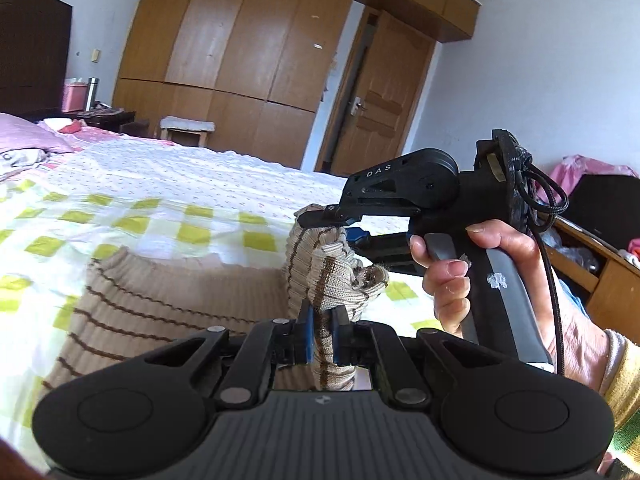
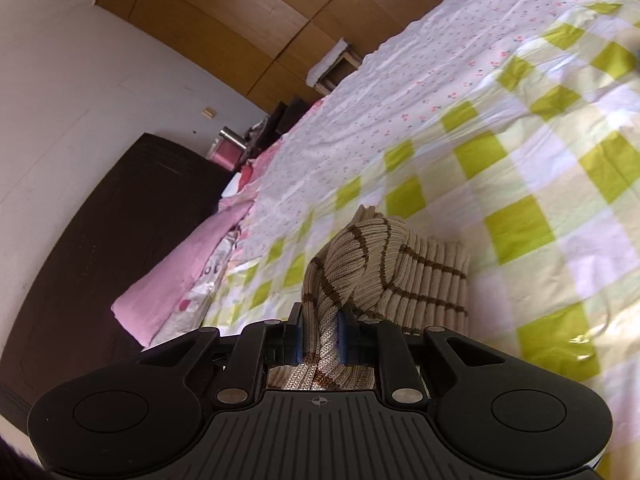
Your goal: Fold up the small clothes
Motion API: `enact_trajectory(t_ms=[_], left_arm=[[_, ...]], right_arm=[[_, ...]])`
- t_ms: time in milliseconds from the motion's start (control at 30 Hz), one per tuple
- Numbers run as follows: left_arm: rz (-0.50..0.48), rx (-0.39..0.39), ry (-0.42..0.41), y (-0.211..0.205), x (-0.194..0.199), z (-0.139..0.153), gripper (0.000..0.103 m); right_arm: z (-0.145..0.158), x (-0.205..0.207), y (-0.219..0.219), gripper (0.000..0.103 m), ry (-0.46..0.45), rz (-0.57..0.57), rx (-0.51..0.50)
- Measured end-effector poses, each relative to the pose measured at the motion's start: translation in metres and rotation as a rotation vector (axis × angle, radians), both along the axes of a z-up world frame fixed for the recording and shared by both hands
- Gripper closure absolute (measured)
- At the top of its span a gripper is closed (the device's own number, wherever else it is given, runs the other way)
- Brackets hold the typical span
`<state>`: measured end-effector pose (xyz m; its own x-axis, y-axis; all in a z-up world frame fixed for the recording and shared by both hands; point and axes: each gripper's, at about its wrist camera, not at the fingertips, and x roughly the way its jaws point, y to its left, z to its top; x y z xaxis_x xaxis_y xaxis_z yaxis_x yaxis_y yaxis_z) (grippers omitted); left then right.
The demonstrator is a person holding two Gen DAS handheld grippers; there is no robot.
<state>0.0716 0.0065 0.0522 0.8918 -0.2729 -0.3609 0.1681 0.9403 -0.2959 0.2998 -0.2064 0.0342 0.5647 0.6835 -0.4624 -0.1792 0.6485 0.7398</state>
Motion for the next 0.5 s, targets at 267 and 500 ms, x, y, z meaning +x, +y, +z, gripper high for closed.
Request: enact_trajectory(t_ms=[267, 500], left_arm=[[0.180, -0.022, 0.034, 0.083, -0.004, -0.017, 0.088], [0.224, -0.050, 0.116, 0.122, -0.001, -0.042, 0.088]], right_arm=[[-0.005, 0.006, 0.116, 0.087, -0.007, 0.119, -0.092], [-0.032, 0.003, 0.192, 0.087, -0.004, 0.201, -0.239]])
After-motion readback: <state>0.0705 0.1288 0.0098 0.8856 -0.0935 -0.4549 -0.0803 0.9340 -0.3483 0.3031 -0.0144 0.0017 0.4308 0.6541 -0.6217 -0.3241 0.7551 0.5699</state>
